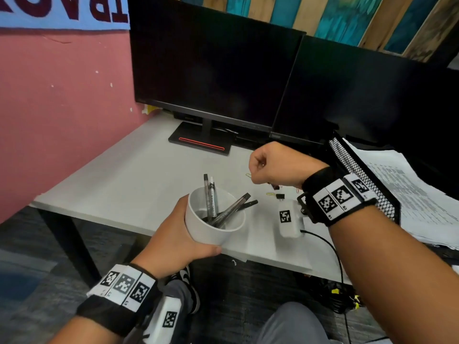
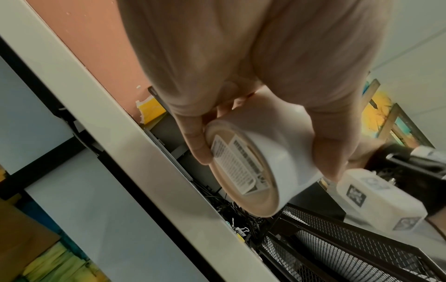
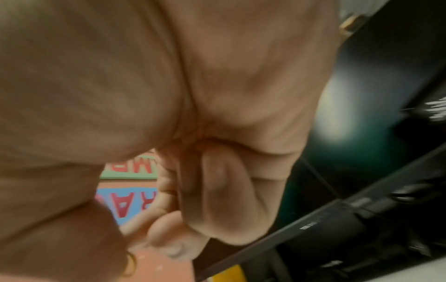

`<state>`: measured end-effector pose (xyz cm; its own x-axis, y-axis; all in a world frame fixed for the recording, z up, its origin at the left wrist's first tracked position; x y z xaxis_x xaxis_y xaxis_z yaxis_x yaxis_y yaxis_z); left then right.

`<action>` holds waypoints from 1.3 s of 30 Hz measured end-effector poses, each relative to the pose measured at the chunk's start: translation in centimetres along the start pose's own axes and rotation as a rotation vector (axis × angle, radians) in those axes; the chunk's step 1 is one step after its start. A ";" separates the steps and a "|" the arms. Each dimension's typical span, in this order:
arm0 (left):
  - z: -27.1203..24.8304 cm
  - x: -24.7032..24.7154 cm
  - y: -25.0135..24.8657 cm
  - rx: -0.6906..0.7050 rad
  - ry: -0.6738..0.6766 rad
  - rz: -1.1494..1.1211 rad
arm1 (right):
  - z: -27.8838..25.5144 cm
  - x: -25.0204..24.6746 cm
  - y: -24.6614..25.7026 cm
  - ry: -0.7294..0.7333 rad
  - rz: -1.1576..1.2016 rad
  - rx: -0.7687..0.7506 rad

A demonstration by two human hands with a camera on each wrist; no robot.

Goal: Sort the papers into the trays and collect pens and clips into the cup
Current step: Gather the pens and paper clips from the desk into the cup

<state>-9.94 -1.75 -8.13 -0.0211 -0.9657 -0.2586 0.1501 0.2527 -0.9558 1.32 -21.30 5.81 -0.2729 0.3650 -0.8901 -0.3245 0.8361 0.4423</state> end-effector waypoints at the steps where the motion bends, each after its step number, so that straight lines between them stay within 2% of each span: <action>1: 0.0 0.1 0.0 0.001 0.000 -0.004 | -0.4 0.3 1.9 0.022 -0.051 -0.058; 6: 0.1 0.1 -0.1 0.013 0.001 -0.027 | -2.0 2.7 6.4 0.164 -0.146 -0.220; 9: 0.1 0.0 0.0 0.017 0.000 -0.026 | -2.3 2.9 6.7 0.226 -0.006 -0.293; 11: 0.1 -0.2 0.2 0.013 -0.008 -0.019 | -1.9 2.2 6.1 0.203 0.149 -0.301; 14: 0.2 -0.4 0.4 0.014 -0.017 0.004 | 0.1 0.1 2.7 -0.048 0.333 -0.190; 16: 0.2 -0.5 0.4 0.010 -0.020 0.013 | 1.9 -0.5 -1.3 -0.227 0.277 -0.053; 17: 0.2 -0.6 0.5 0.011 -0.022 0.014 | 2.9 -0.3 -3.5 -0.263 0.176 0.033; 18: 0.2 -0.6 0.5 0.013 -0.023 0.013 | 3.8 0.4 -5.8 -0.258 0.044 0.115; 20: 0.1 -0.6 0.5 0.011 -0.029 0.011 | 5.3 2.4 -9.7 -0.151 -0.207 0.241; 22: 0.1 -0.8 0.5 0.011 -0.037 0.014 | 6.0 4.6 -12.1 -0.032 -0.382 0.311; 24: 0.0 -1.0 0.4 0.010 -0.042 0.018 | 6.2 5.9 -12.9 0.018 -0.484 0.344; 27: -0.1 -1.4 0.5 0.011 -0.047 0.024 | 6.4 6.5 -13.2 0.018 -0.495 0.356; 30: -0.1 -1.6 0.6 0.008 -0.052 0.019 | 7.0 6.5 -13.8 -0.054 -0.427 0.386; 39: -0.2 -1.5 0.8 -0.001 -0.055 0.006 | 7.2 7.7 -13.9 -0.048 -0.269 0.341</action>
<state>-9.95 -0.12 -8.50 0.0340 -0.9660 -0.2562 0.1491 0.2584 -0.9545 10.23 -27.22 -8.00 -0.1751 0.1278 -0.9762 -0.0581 0.9885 0.1398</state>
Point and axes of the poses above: each hand's wrist, its own z-axis towards the middle knuckle, its own x-axis out of the palm, y = z × x, the point moved 5 cm from there along z, towards the middle knuckle, and after that the axes turned 4 degrees about -z, right-handed, at the moved point
